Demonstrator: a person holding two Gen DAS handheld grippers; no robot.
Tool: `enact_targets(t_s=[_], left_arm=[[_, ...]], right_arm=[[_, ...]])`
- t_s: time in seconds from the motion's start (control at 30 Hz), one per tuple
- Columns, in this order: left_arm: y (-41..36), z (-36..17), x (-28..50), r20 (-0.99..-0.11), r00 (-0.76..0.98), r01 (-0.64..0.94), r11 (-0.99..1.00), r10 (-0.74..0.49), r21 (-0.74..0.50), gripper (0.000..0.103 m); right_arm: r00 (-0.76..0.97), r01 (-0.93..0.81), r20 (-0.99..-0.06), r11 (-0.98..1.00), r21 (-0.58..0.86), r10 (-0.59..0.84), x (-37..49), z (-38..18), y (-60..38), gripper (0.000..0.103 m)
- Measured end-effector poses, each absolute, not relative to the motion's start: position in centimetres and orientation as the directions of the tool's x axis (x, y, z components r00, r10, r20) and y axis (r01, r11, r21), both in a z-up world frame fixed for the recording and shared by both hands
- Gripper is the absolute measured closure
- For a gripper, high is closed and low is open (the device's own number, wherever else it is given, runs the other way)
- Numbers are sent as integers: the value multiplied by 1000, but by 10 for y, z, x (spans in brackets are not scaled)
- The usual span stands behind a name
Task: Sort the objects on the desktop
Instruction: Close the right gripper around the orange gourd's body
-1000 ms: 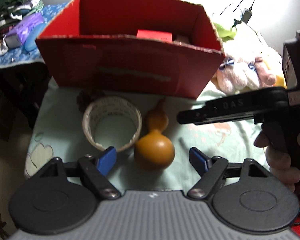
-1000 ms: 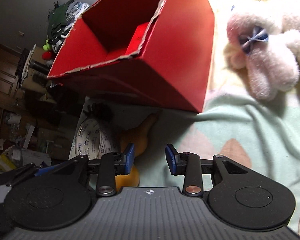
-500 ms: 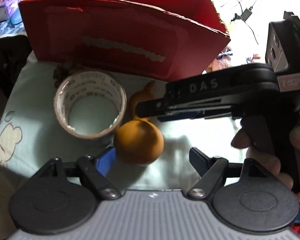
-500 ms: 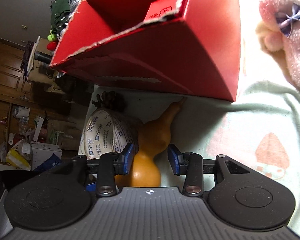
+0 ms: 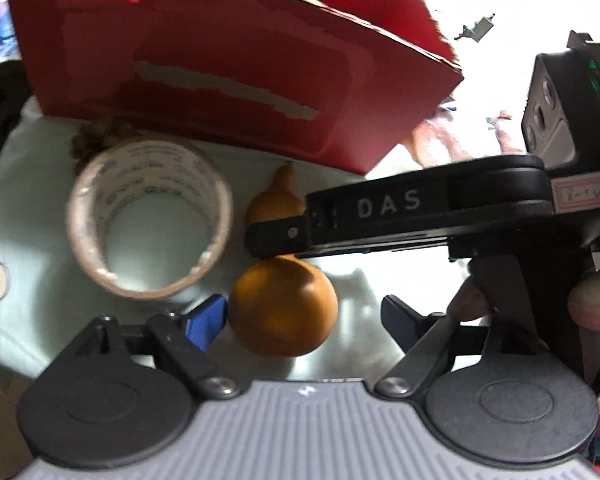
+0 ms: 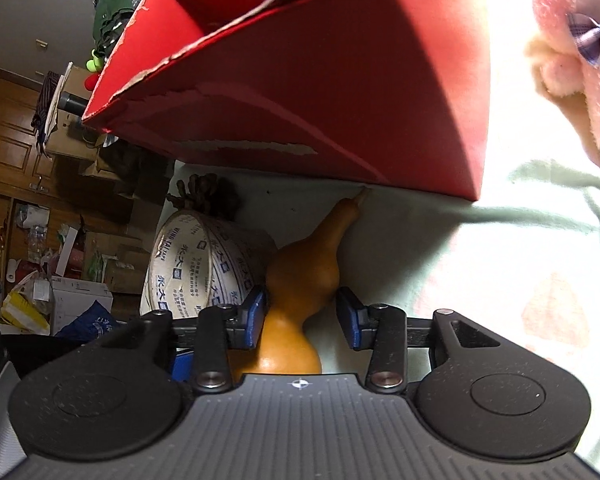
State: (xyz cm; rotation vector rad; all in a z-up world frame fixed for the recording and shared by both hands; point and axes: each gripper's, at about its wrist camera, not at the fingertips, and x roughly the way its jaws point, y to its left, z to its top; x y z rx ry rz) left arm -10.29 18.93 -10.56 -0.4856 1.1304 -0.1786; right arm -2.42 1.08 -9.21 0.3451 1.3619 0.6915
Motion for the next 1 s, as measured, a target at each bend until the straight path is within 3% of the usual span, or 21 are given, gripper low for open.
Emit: enact_targets(t_s=[0.27,0.4,0.77,0.83,0.9,1.0], left_arm=[[156,-100,-92,-806,419,16,891,-419,-455,22],[151,-101,-86,-784,406,61,870,-469,-489,31],[133,-101,-75,-751,364,133,829,-551,-544,28],[127,-101,-69,-747,353,153,823,-563,-547,28],[122,-102,-68,-747,345,174,821,-568,-544,30],[115,-106,-65,-747,332,197,817,-576,-543,31]], right_arm=[[58,-223,-776,766,603,628,-30,-93,-19,64],[67,-212,-775,768,605,629,-28,-93,-31,61],[87,-171,-779,780,602,621,-32,-91,-46,59],[92,-148,-779,782,606,621,-36,-92,-52,60],[95,-129,-774,779,614,626,-39,-92,-57,68],[102,-111,-772,778,618,628,-42,-94,-64,69]])
